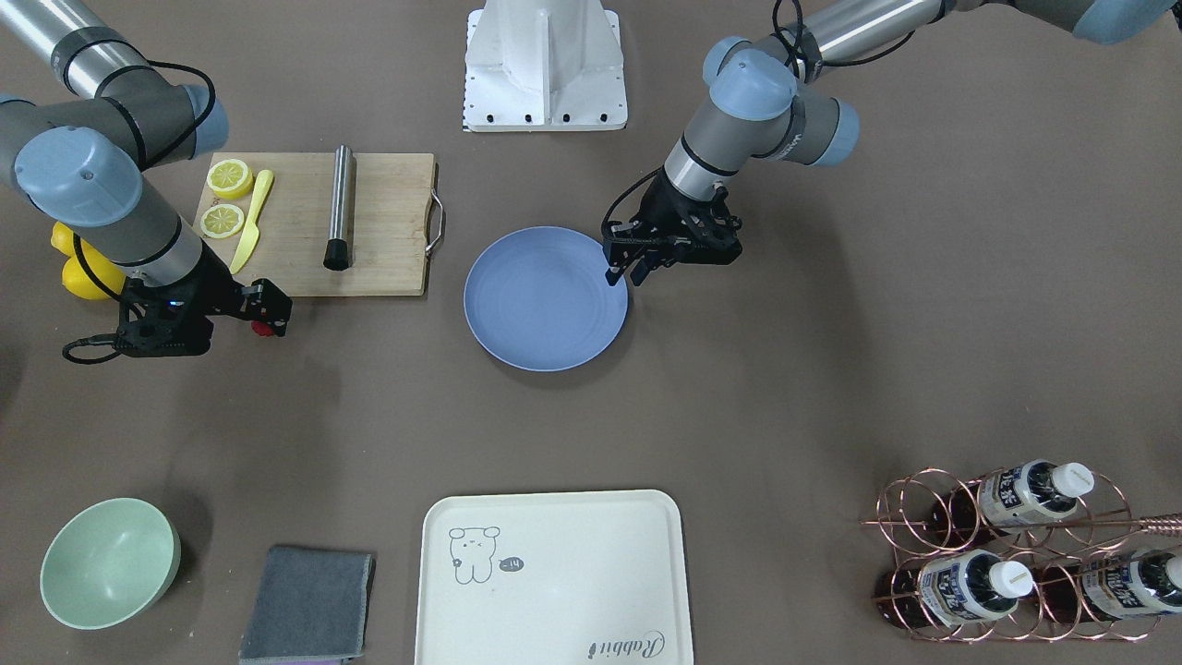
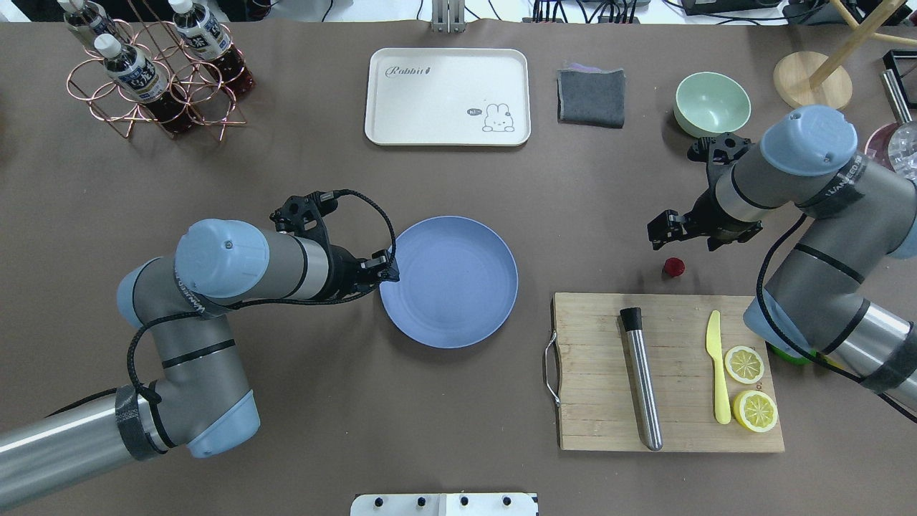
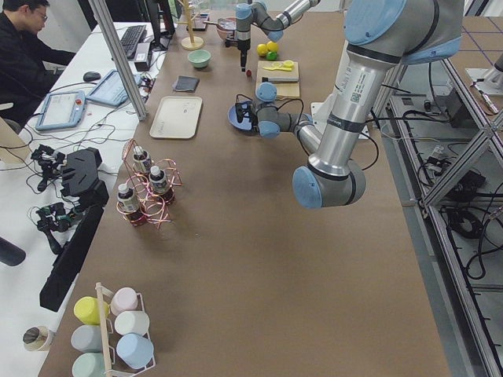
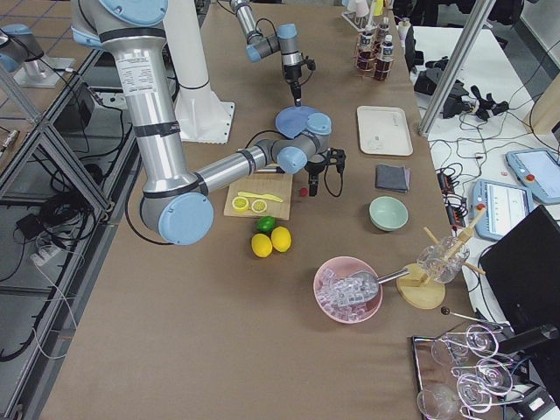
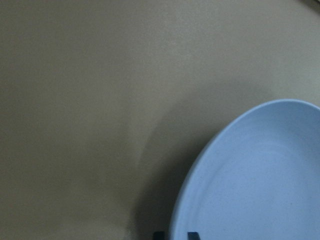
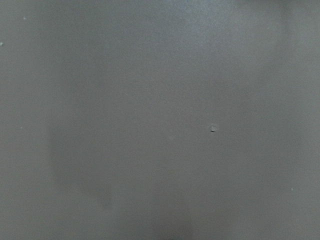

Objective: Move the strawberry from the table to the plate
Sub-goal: 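Carry the blue plate inward with the left gripper while the right reaches the strawberry, then release the plate with the left gripper while the right grasps the red strawberry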

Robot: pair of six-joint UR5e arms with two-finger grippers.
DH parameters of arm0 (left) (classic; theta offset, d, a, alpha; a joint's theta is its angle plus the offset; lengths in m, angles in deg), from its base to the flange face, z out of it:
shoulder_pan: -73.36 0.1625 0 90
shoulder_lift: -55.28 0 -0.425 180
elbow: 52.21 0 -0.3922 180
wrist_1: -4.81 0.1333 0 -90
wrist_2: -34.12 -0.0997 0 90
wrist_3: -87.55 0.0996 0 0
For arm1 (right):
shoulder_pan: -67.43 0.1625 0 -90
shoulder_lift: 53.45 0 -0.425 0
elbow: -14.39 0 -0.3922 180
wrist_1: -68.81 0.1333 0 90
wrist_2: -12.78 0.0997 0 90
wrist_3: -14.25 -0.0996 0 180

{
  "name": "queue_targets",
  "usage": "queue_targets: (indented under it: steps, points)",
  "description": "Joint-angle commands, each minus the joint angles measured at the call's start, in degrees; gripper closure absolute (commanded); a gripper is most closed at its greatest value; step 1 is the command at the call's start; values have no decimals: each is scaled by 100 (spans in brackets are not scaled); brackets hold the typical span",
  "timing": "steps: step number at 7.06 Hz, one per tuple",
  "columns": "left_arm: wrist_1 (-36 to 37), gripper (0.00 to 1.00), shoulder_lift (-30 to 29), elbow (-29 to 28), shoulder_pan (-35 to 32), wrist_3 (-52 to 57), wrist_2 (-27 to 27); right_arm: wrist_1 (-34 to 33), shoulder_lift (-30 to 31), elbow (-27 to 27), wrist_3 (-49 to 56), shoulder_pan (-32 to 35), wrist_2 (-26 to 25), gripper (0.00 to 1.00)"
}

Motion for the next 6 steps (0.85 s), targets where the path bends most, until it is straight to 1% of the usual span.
queue_targets:
  steps: [1,3,4,5,6]
  points:
    - [147,2,3,117,-128,24,19,0,12,86,0,-76,-8,0]
    - [156,2,3,117,-154,33,28,0,12,86,-17,-146,1,5]
    - [156,2,21,186,-172,33,19,0,12,86,-26,-207,-8,10]
    - [156,2,47,222,-190,33,19,0,3,103,-35,-225,-8,22]
    - [156,2,47,205,-190,33,19,0,3,129,-26,-252,-8,76]
